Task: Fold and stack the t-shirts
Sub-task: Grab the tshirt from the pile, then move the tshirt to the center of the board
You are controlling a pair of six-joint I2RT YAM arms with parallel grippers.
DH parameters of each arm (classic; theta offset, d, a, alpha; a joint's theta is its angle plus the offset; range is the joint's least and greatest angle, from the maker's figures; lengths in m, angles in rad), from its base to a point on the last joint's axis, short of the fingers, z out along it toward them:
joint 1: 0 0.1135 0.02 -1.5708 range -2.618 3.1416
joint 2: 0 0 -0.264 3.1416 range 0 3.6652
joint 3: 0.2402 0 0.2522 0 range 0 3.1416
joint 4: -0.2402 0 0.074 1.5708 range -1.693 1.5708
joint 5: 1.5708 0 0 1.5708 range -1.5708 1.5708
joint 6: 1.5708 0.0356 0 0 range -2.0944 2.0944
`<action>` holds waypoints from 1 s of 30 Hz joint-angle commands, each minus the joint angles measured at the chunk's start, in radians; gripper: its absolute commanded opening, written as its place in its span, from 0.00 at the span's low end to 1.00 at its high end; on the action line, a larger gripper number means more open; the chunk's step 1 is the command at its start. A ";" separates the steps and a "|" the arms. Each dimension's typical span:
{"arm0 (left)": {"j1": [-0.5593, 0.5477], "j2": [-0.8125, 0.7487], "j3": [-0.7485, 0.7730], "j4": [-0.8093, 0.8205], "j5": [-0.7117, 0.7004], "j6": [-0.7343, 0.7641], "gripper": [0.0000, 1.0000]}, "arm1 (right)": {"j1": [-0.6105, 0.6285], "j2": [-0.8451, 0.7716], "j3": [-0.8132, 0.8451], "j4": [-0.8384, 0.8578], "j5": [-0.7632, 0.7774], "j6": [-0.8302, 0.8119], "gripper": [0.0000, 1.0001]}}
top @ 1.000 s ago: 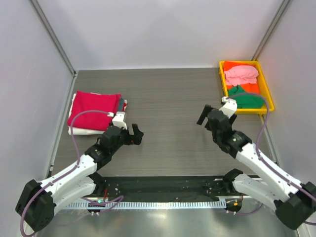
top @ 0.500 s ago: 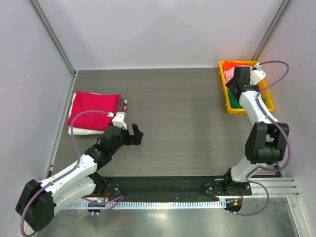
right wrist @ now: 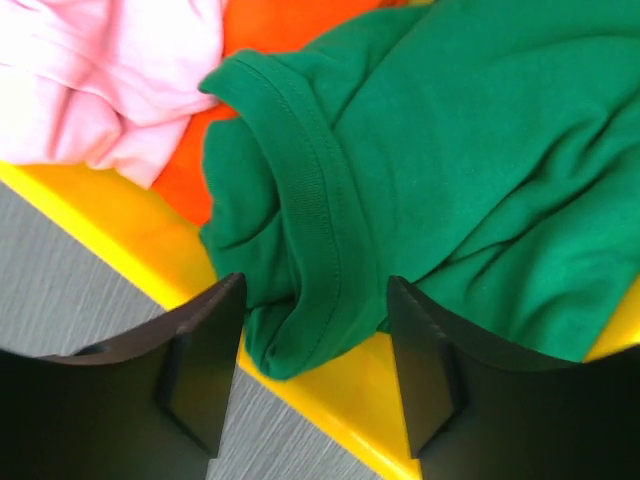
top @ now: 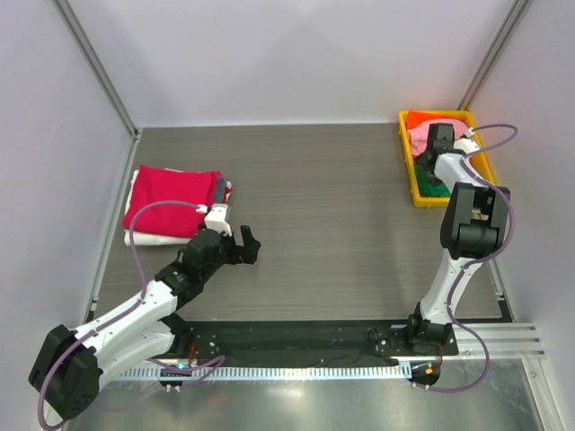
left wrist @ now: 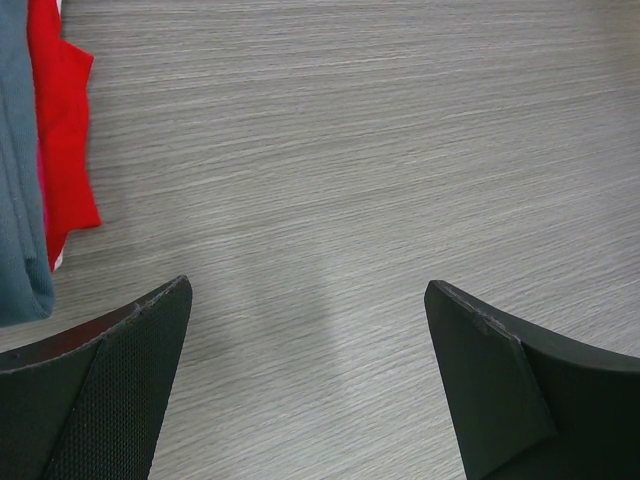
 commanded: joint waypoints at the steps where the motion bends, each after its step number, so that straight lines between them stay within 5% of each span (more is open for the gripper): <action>1: -0.004 0.004 0.026 0.023 -0.021 -0.010 1.00 | -0.004 0.007 0.044 0.041 -0.011 0.052 0.60; 6: -0.002 0.009 0.026 0.023 -0.022 -0.008 1.00 | -0.004 -0.056 -0.006 0.062 0.000 0.071 0.05; 7: -0.004 0.007 0.026 0.023 -0.022 -0.010 1.00 | -0.004 -0.097 -0.013 0.068 0.003 0.071 0.01; 13: -0.004 0.015 0.029 0.025 -0.022 -0.010 1.00 | 0.035 -0.314 0.039 0.062 0.067 -0.058 0.01; 21: -0.004 0.015 0.029 0.026 -0.024 -0.010 1.00 | 0.240 -0.485 0.439 -0.059 0.011 -0.244 0.01; 25: -0.004 0.010 0.026 0.026 -0.025 -0.007 1.00 | 0.320 -0.478 0.721 -0.119 -0.242 -0.163 0.01; 30: -0.004 -0.014 0.017 0.026 -0.030 -0.007 1.00 | 0.320 -0.476 0.800 -0.128 -0.597 -0.027 0.01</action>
